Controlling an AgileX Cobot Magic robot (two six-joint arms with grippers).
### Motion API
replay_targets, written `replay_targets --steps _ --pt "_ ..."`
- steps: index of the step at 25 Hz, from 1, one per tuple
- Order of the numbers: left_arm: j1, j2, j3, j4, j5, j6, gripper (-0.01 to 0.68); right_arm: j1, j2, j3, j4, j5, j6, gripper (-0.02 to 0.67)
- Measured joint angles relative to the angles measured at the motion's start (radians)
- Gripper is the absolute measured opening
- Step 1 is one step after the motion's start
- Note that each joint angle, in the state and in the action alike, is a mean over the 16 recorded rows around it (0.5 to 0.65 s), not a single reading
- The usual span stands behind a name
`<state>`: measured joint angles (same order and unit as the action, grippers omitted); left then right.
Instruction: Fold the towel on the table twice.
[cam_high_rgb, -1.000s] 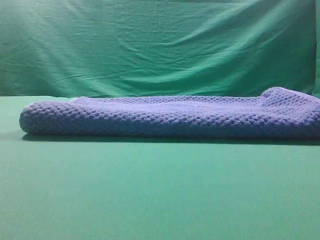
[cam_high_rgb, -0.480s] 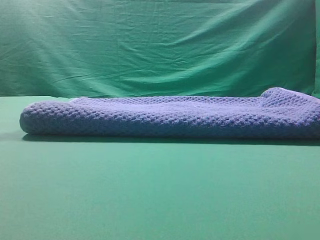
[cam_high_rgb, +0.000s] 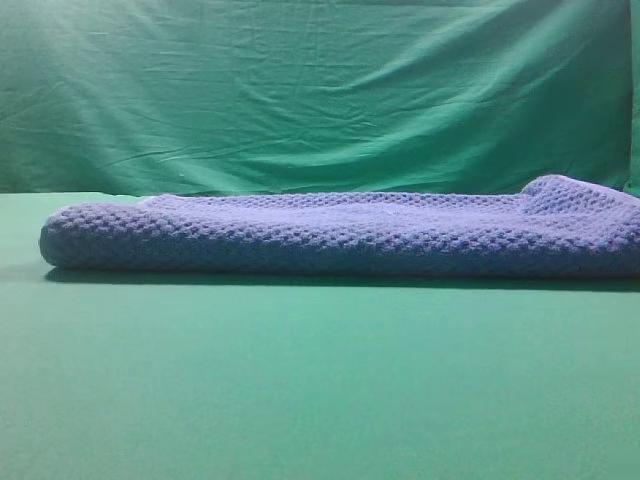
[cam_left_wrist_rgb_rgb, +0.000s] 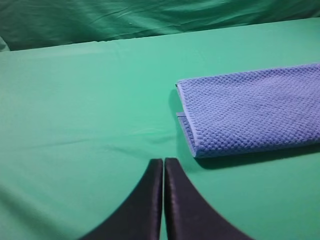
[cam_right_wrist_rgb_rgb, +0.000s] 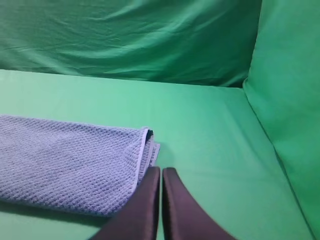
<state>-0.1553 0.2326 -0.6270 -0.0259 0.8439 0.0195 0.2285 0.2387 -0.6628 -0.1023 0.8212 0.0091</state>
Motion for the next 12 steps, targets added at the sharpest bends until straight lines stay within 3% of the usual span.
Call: replay_targets --steps 12 --pt "0.000 -0.186 0.219 0.030 -0.098 -0.027 0.000 0.000 -0.192 0.244 0.001 -0.126 -0.020 0.000"
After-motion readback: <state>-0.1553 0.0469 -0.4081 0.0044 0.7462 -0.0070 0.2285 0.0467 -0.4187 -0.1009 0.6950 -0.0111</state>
